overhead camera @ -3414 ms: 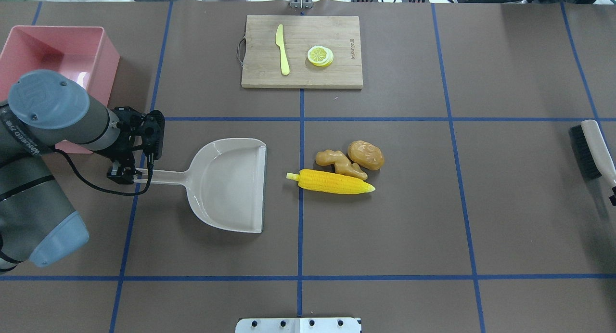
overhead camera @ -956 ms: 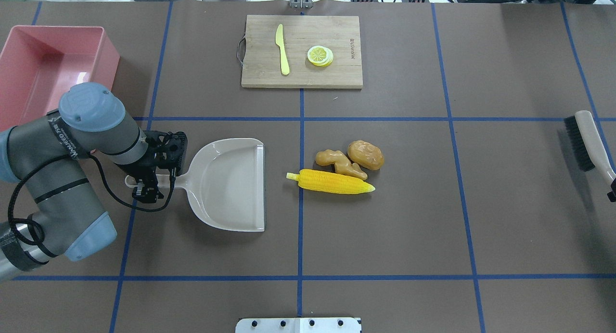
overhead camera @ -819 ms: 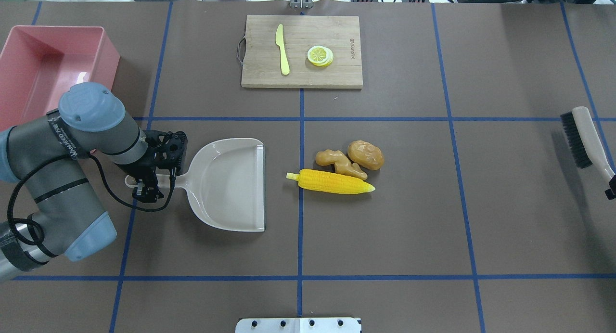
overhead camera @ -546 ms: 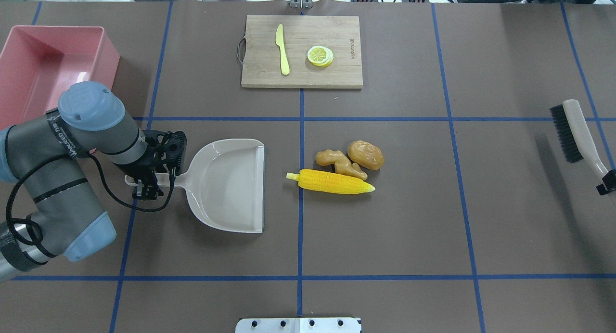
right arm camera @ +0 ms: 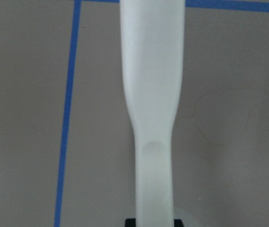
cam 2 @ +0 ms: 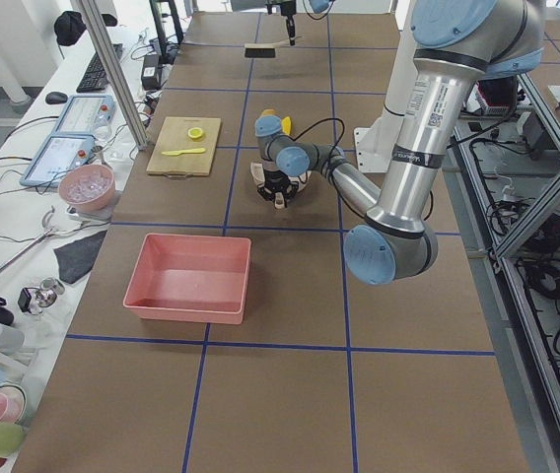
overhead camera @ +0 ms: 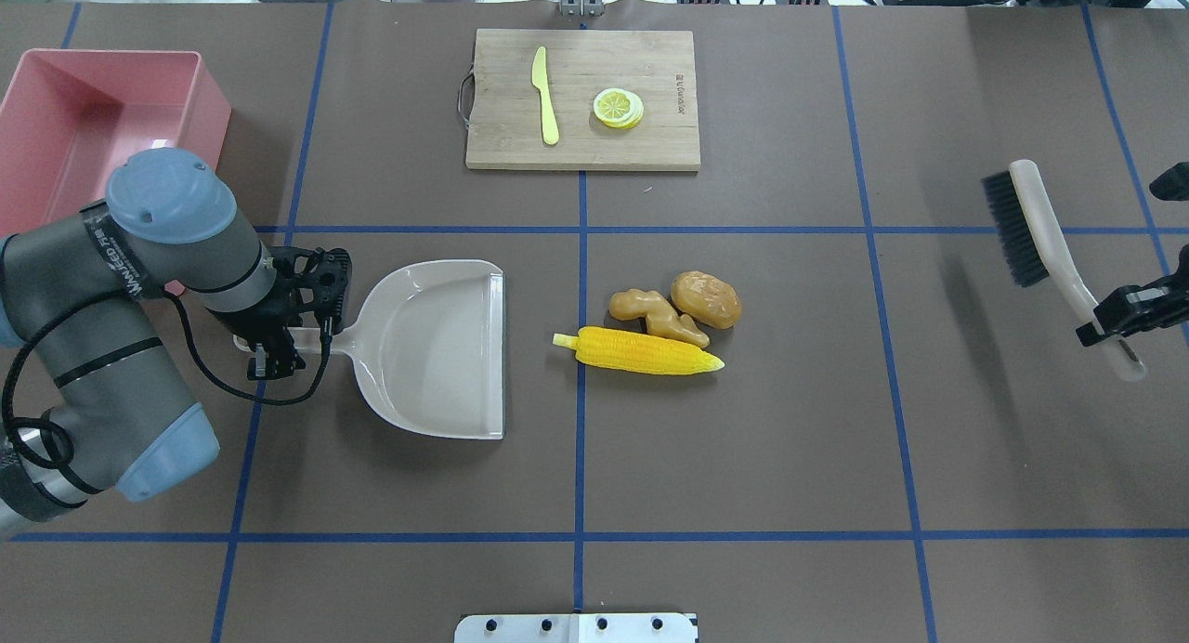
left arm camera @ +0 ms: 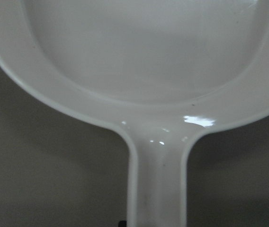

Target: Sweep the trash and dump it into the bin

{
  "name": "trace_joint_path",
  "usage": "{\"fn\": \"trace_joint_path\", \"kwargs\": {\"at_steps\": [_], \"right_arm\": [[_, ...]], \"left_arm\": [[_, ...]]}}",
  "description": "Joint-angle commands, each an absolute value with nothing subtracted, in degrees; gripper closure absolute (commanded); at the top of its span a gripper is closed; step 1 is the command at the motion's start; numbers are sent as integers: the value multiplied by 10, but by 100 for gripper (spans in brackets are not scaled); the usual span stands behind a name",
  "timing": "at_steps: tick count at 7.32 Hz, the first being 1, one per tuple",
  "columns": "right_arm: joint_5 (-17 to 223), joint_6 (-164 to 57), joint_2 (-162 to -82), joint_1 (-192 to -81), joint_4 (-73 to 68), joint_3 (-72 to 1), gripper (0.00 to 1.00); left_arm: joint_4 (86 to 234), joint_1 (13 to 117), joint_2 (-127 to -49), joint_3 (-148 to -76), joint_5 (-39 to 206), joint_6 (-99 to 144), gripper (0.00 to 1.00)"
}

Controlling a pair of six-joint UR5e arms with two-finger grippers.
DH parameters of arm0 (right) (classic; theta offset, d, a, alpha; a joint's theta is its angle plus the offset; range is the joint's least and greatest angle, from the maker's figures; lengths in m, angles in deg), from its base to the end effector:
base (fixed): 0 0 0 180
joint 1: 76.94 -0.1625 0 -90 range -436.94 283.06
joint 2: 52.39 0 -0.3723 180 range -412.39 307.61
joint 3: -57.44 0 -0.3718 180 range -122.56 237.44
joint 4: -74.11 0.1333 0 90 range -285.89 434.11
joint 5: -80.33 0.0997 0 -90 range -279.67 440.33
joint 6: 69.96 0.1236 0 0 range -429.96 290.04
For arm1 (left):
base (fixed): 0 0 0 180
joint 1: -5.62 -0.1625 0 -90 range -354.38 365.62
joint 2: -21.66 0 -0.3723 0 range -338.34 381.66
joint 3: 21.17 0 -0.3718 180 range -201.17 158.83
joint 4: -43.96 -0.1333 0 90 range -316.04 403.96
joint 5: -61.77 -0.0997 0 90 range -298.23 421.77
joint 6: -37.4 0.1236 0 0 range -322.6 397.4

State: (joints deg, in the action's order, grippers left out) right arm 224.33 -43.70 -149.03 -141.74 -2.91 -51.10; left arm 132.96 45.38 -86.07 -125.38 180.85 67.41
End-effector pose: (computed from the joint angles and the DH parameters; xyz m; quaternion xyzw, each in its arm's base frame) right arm -0.1580 -0.4139 0.4796 -0.0196 -0.4827 -0.0897 0.8710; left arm 0.3913 -0.4208 0.3618 0.2117 0.2835 0.6524 0.6702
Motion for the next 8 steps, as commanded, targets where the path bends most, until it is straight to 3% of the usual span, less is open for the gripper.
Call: {"fn": "trace_joint_path", "kwargs": {"at_steps": [1, 4, 8], "right_arm": [[2261, -426, -1457, -1401, -27, -500, 100], [2255, -403, -1448, -1395, -24, -497, 100], [2242, -421, -1436, -1387, -16, -508, 100]], "left_arm": [[1309, 474, -859, -1265, 1807, 676, 100], [1237, 493, -874, -1288, 1803, 676, 100], [1229, 472, -945, -1249, 1771, 702, 100]]}}
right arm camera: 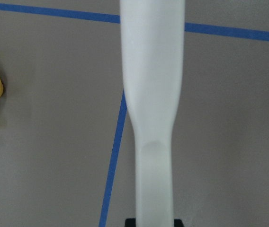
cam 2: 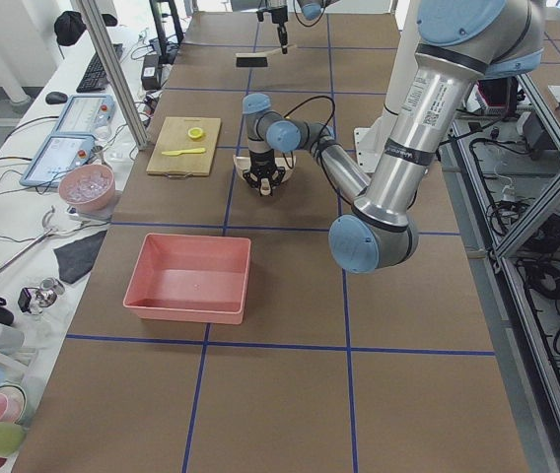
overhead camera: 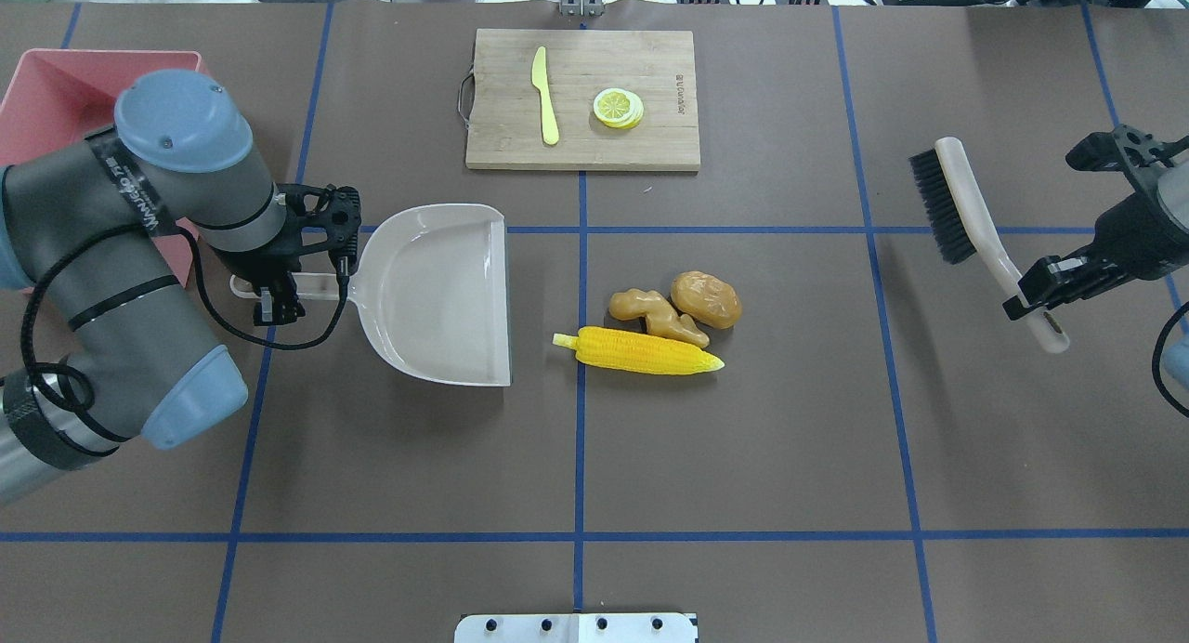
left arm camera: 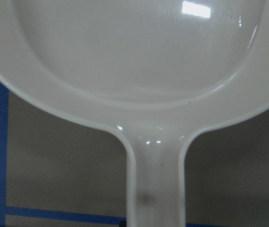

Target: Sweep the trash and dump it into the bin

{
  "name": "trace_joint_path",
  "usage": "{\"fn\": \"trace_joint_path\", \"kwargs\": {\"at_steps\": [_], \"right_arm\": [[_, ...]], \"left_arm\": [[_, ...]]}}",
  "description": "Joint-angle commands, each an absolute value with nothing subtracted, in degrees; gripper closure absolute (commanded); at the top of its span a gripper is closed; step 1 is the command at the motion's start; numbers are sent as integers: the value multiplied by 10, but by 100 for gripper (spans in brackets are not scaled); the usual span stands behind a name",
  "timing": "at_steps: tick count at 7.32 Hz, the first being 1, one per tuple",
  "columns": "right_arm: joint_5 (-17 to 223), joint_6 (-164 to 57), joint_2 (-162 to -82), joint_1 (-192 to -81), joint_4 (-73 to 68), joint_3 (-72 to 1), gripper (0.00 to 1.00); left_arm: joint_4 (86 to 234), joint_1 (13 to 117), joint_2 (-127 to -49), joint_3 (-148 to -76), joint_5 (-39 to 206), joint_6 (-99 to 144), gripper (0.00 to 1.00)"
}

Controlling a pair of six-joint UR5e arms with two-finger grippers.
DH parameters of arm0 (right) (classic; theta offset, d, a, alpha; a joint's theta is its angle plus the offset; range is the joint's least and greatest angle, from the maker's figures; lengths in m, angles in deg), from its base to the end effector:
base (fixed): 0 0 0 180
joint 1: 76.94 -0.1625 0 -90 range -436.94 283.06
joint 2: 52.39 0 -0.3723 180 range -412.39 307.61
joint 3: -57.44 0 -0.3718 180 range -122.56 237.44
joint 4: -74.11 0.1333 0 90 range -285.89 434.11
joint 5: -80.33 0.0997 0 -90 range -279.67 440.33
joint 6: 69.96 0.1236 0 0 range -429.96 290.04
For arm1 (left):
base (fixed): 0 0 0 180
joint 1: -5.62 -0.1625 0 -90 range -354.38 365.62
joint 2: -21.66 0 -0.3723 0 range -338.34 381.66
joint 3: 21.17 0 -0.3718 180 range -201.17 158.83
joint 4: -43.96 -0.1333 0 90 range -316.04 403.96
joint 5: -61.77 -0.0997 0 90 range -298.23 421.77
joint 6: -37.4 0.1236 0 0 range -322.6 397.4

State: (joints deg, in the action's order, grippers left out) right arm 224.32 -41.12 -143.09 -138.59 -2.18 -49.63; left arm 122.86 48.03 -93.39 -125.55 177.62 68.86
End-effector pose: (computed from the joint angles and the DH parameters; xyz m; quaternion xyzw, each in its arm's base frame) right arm -0.1962 -0.4337 0.4429 -0.0068 -0.4956 -0.1141 0.8610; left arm 0.3786 -0.4534 0.3142 0.2057 0.2482 0.6437 0.6941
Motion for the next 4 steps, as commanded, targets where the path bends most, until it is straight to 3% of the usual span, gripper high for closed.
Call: {"fn": "trace_joint_path", "kwargs": {"at_steps": [1, 4], "right_arm": [[2254, -418, -1447, -1389, -14, -524, 100], [2258, -461, -1448, -1386, -10, -517, 100]], "left_arm": [[1230, 472, -960, -1231, 1773, 713, 100], [1224, 471, -974, -1208, 1781, 744, 100]]}}
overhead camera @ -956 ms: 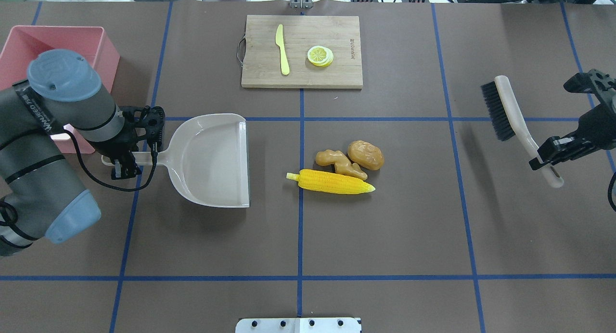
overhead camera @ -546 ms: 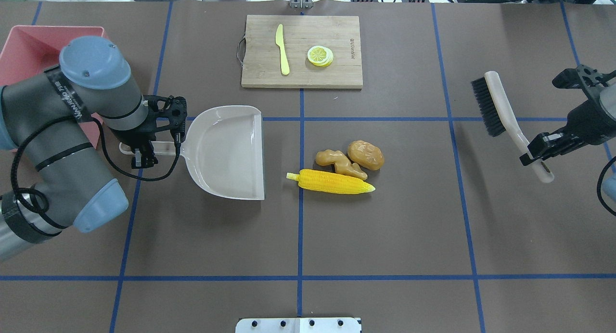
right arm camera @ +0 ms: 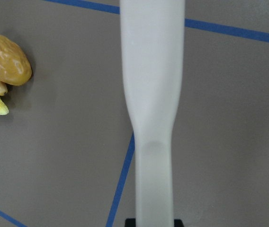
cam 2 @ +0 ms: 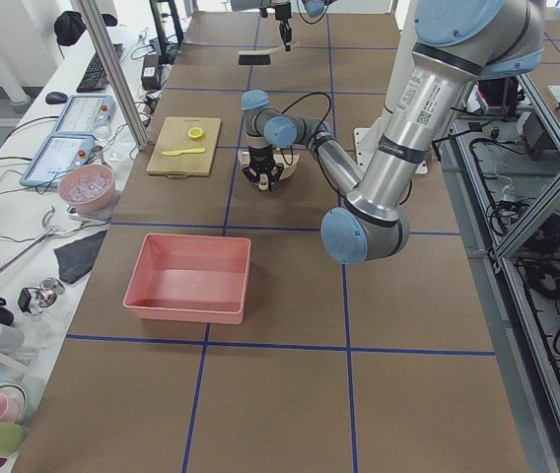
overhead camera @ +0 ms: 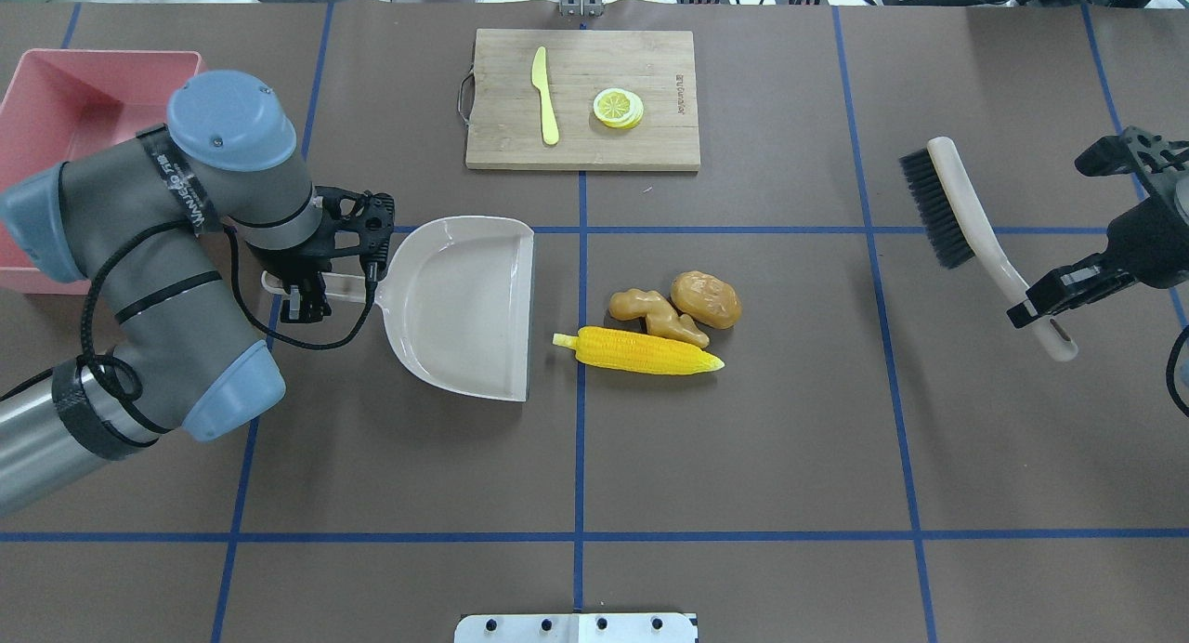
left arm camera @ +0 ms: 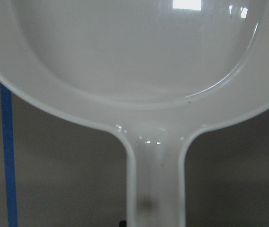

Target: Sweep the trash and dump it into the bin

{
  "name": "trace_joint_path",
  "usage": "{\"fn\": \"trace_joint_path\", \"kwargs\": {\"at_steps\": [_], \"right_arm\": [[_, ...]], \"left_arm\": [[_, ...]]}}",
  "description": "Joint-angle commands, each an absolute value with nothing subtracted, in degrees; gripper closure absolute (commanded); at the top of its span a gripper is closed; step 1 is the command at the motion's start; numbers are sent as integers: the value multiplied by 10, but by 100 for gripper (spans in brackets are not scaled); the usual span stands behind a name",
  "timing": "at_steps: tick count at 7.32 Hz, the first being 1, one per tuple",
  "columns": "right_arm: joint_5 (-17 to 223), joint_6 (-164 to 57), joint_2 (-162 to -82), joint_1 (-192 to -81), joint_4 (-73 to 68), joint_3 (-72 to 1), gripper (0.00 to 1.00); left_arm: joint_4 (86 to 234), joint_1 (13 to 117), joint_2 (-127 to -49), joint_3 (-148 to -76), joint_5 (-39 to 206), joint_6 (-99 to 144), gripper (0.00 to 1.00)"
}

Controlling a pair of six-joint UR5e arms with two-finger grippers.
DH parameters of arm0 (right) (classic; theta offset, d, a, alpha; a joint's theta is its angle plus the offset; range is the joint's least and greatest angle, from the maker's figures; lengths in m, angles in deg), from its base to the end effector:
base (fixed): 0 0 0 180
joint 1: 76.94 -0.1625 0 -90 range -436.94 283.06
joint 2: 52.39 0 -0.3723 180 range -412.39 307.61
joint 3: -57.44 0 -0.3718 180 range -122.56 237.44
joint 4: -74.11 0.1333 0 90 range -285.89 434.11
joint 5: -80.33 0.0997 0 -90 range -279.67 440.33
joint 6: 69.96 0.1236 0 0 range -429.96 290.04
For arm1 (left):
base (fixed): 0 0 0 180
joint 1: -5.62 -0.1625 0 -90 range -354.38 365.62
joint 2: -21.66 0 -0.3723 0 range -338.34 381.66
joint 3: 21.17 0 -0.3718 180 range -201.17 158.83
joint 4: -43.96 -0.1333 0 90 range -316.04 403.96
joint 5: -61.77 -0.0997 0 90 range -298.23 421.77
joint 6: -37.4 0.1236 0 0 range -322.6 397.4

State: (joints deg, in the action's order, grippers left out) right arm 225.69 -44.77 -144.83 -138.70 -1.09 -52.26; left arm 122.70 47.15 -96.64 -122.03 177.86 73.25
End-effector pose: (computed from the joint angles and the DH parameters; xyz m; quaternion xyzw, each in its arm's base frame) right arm -0.1903 -0.4211 0.4308 0.0177 -0.5087 -0.1509 0.8474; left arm 0.4005 -0.4601 0.3070 0.2094 0.2435 0.6749 0.6643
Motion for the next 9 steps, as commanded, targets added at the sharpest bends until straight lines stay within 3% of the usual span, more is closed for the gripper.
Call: {"fn": "trace_joint_path", "kwargs": {"at_steps": [1, 6, 9], "right_arm": [[2261, -467, -1435, -1386, -7, -515, 100], [2387, -314, -1432, -1389, -3, -573, 100], [2391, -161, -1453, -1367, 125, -566, 100]], "left_arm": [[1224, 467, -974, -1205, 1789, 744, 100], [1200, 462, -1004, -1169, 1813, 772, 100], [1168, 463, -1020, -1165, 1824, 772, 100]]}}
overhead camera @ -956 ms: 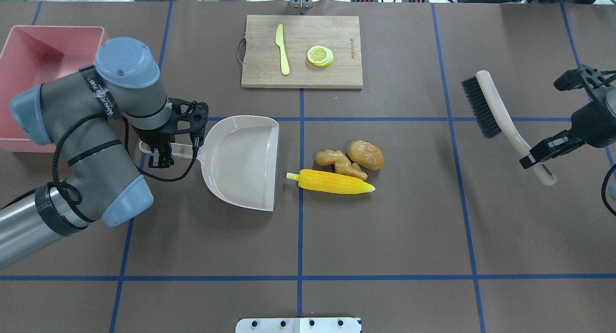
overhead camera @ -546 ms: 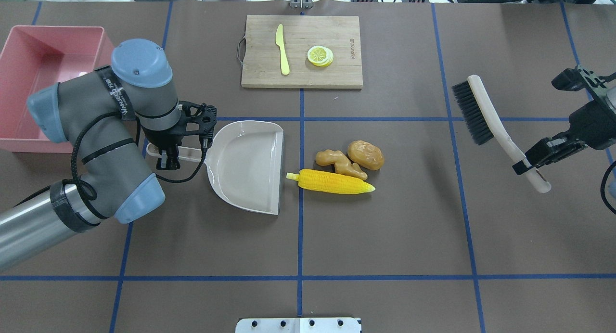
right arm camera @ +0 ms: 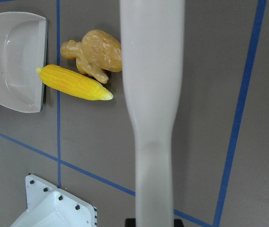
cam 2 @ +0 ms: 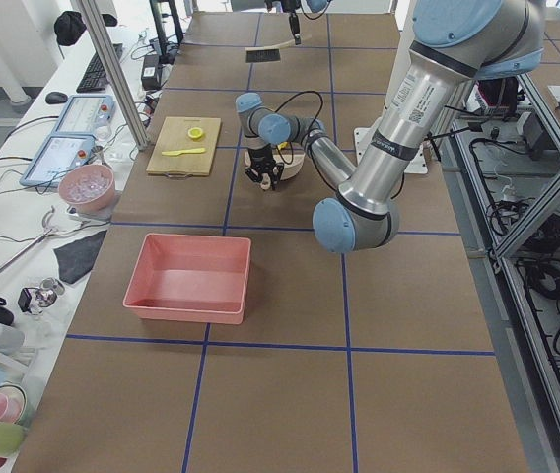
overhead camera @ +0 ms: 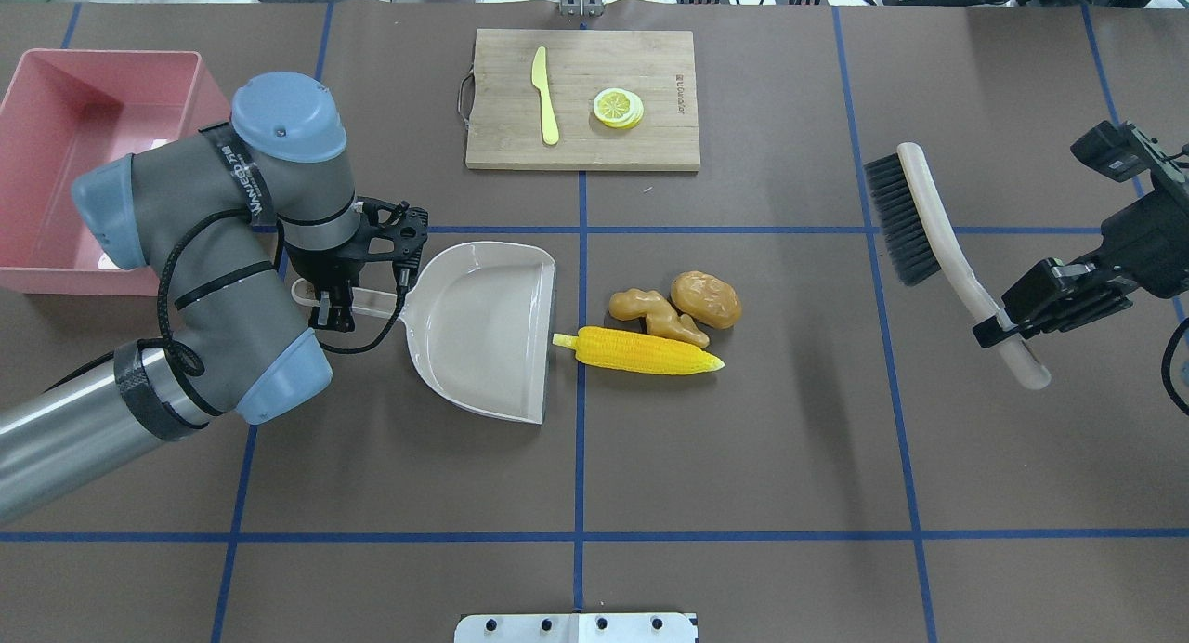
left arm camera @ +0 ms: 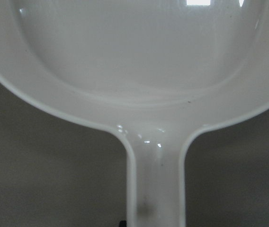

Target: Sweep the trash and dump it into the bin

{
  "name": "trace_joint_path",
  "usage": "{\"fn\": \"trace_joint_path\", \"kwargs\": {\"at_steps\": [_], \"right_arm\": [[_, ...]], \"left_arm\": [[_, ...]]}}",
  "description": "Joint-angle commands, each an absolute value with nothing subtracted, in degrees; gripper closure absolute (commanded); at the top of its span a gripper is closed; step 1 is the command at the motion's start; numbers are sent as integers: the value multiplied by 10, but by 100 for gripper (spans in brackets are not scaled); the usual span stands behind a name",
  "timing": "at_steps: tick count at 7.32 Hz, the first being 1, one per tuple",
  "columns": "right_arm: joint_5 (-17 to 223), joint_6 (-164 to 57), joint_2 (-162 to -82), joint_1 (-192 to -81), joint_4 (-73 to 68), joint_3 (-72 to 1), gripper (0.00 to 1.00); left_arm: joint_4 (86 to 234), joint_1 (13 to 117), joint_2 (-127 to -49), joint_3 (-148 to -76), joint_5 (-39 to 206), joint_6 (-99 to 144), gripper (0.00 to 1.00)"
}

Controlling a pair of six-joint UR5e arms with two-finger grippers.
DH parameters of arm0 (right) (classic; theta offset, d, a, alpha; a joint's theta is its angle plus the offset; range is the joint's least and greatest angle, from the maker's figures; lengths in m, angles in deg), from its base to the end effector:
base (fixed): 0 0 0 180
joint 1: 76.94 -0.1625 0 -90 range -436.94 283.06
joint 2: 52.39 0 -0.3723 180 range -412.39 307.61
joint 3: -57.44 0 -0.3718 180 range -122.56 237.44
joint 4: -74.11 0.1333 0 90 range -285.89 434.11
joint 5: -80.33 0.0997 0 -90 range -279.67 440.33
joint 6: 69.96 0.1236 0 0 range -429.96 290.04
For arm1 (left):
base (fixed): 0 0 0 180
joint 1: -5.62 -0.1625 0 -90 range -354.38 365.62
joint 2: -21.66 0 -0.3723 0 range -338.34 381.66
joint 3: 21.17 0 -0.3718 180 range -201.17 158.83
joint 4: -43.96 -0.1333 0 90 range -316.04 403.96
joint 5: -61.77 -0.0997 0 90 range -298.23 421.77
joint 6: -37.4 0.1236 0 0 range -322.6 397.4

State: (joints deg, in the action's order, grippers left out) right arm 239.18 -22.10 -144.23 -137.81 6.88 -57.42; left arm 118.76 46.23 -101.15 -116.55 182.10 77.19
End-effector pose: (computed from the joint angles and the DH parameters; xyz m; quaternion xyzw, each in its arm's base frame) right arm -0.1944 -0.3859 0.3488 -0.0730 -0.6074 -0.0934 0.7855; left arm 0.4302 -0.4622 0.3048 0.1702 0.2715 0.7011 0.6370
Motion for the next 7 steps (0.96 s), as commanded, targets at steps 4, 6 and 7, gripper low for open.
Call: {"fn": "trace_joint_path", "kwargs": {"at_steps": [4, 6, 7], "right_arm": [[2236, 78, -1389, -1192, 339, -494, 100], [2167, 93, -1330, -1133, 338, -480, 100], [2172, 68, -1327, -1145, 339, -469, 100]], "left_arm": [[1168, 463, -1020, -1166, 1824, 771, 100], [1168, 463, -1022, -1165, 1824, 765, 100], [1166, 463, -1023, -1165, 1824, 763, 100]]}}
